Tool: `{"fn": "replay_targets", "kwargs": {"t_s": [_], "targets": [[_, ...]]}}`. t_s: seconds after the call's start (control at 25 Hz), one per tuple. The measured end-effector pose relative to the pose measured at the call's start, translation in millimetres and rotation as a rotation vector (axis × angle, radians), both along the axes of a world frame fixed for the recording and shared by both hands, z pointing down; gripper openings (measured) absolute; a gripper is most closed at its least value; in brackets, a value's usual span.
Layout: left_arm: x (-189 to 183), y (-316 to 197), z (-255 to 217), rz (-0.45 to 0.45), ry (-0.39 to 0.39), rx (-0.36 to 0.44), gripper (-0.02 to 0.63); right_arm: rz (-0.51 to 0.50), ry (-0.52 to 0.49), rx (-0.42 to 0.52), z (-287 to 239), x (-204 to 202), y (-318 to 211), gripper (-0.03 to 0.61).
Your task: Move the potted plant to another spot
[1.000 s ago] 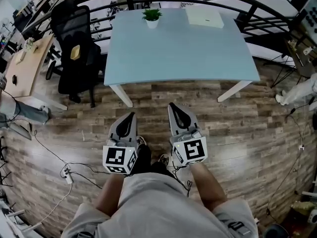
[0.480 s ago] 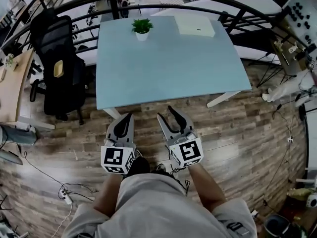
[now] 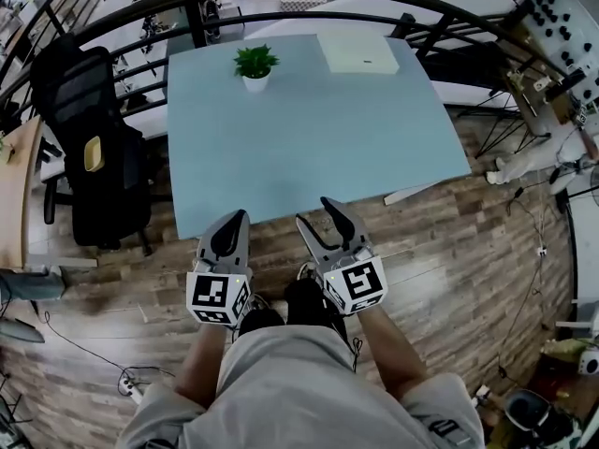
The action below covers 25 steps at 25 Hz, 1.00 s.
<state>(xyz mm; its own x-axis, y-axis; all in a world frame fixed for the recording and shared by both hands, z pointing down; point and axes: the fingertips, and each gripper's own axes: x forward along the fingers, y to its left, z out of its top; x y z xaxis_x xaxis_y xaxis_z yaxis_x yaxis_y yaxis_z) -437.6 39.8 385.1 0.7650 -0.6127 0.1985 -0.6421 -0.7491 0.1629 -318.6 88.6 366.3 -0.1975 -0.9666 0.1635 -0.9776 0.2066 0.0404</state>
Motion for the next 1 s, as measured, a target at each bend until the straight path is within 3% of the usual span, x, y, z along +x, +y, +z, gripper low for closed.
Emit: {"fn": "replay_targets", "kwargs": {"t_s": [0.6, 0.8, 1.0], "targets": [[117, -122, 7, -0.143, -0.056, -0.015, 0.012, -0.126, -0.078, -0.013, 16, 138, -129, 0.276], [139, -130, 27, -0.163, -0.086, -0.07, 0.012, -0.169, -0.077, -0.047, 36, 158, -146, 0.289], [135, -144, 42, -0.192, -0.113, -0.099, 0.012, -0.186, -0.078, -0.089, 56, 161, -162, 0.299]]}}
